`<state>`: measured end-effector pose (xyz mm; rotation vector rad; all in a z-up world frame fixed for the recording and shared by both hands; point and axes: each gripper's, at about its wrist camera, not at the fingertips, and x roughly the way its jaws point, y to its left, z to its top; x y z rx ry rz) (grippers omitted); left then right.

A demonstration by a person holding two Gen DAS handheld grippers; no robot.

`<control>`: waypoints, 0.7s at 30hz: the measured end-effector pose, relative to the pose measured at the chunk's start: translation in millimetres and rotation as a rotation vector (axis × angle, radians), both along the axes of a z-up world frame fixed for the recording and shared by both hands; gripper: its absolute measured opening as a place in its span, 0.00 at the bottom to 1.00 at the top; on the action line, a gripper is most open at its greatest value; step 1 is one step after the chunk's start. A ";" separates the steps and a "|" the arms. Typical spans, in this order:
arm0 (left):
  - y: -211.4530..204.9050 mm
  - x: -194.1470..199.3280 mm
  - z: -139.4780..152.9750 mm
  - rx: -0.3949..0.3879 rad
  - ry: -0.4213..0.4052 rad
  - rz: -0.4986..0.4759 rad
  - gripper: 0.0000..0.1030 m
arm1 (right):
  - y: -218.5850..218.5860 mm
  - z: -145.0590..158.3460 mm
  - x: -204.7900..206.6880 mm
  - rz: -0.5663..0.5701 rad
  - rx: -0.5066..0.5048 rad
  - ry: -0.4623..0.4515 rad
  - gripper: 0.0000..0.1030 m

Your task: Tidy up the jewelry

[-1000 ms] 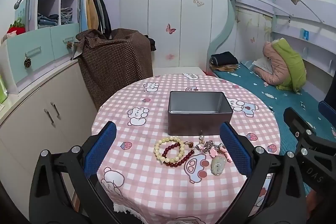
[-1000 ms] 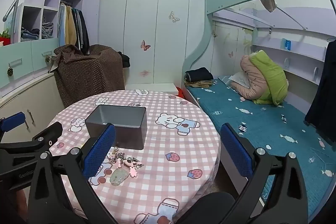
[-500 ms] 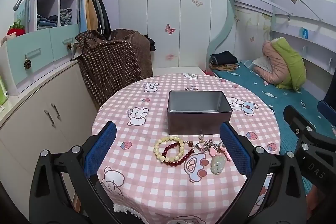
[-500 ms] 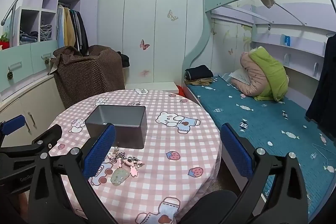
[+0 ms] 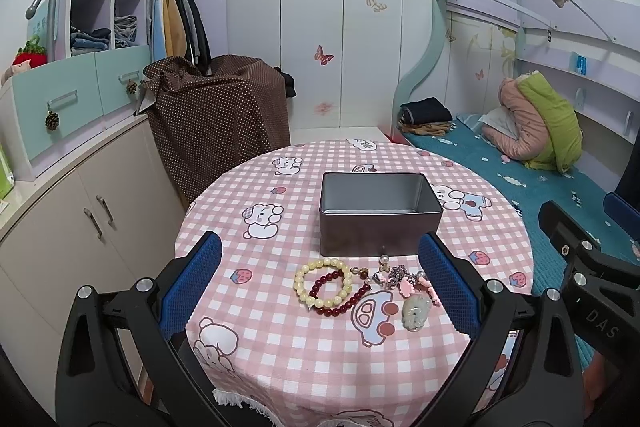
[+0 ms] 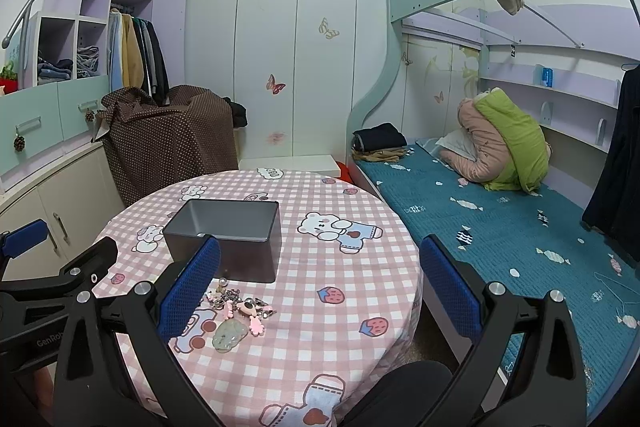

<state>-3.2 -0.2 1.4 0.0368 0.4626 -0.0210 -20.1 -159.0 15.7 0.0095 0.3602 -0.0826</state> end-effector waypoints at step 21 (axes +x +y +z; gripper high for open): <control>0.3 0.7 -2.4 0.003 0.007 0.003 0.95 | 0.6 -3.9 3.0 0.002 -0.001 0.009 0.93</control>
